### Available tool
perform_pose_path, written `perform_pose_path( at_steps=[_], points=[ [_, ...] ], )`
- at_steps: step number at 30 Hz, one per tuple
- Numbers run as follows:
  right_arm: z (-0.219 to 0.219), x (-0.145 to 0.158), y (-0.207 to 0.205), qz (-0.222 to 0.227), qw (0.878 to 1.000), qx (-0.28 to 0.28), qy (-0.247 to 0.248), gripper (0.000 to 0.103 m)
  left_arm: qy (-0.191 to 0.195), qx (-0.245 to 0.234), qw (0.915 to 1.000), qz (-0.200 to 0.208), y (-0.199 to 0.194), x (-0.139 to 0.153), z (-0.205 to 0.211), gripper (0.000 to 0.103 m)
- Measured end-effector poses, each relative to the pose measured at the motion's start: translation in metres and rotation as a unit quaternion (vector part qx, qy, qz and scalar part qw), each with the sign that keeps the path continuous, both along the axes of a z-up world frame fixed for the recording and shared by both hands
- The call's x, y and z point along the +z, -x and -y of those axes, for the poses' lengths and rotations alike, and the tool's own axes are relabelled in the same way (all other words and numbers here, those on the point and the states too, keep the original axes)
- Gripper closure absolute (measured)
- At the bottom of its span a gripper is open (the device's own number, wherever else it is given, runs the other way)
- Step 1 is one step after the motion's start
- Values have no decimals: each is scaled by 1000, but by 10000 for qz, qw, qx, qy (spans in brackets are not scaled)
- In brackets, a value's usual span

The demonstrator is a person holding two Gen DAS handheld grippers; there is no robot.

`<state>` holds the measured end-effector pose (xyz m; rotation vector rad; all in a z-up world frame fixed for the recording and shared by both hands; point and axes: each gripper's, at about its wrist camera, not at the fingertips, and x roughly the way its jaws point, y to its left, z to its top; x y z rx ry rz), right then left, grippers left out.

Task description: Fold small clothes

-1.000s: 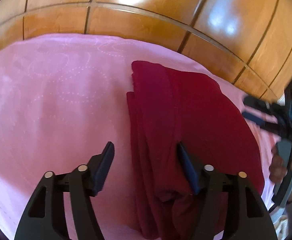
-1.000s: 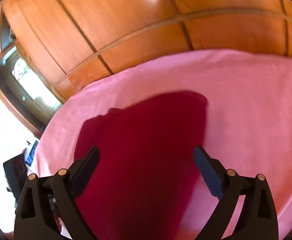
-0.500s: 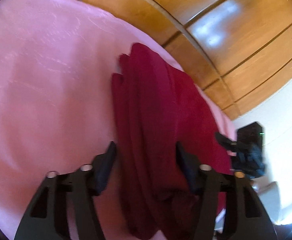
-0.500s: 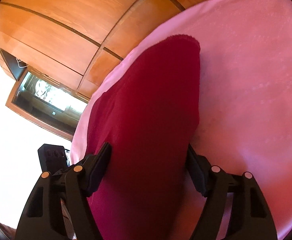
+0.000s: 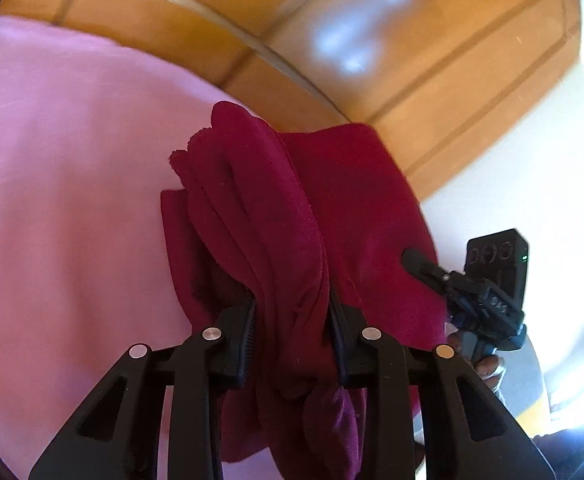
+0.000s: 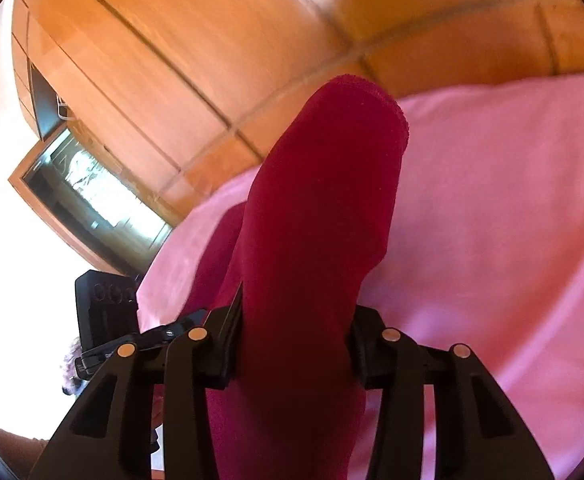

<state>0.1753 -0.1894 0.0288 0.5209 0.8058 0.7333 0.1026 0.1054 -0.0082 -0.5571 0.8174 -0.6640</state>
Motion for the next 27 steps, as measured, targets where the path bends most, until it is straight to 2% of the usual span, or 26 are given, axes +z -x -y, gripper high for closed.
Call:
perform_pose_path(
  at_steps=[4,7,10,12,13,14,15,16,18,20,23,25,27],
  points=[
    [72,14,20,150,9974,-675,181,61,48,-596,9981,143,-21,12,73,73],
    [125,10,28,77,9914,-1249,382,61,-232,-1068,9937,248,-39,18,139,73],
    [171,-17,28,-276,9818,-1782,603,59,-852,-1351,9867,289,-56,8,201,73],
    [186,-53,23,-714,9722,-2006,977,54,-1785,-1370,9742,158,-68,-17,240,73],
    [188,-68,21,-913,9676,-2066,1128,52,-2077,-1380,9683,137,-71,-28,252,66],
    [191,-85,23,-1046,9636,-2194,1111,47,-2158,-1297,9674,264,-72,-32,259,61],
    [198,-92,26,-1029,9635,-2279,953,39,-2187,-1201,9680,266,-73,-33,260,52],
    [204,-97,29,-1045,9631,-2371,726,35,-2132,-1123,9704,144,-76,-34,258,47],
    [205,-98,33,-1054,9613,-2472,614,28,-1964,-1070,9747,-33,-79,-34,250,47],
    [197,-86,38,-896,9575,-2565,969,26,-2038,-941,9745,23,-72,-27,247,47],
    [187,-55,55,-449,9446,-2815,1628,26,-2185,-597,9737,243,-59,-15,244,47],
    [183,-42,66,-257,9431,-2829,1730,31,-2230,-433,9731,384,-50,-9,239,47],
    [165,-30,80,-22,9448,-2678,1885,45,-2285,-284,9719,489,-43,-7,236,47]
  ],
)
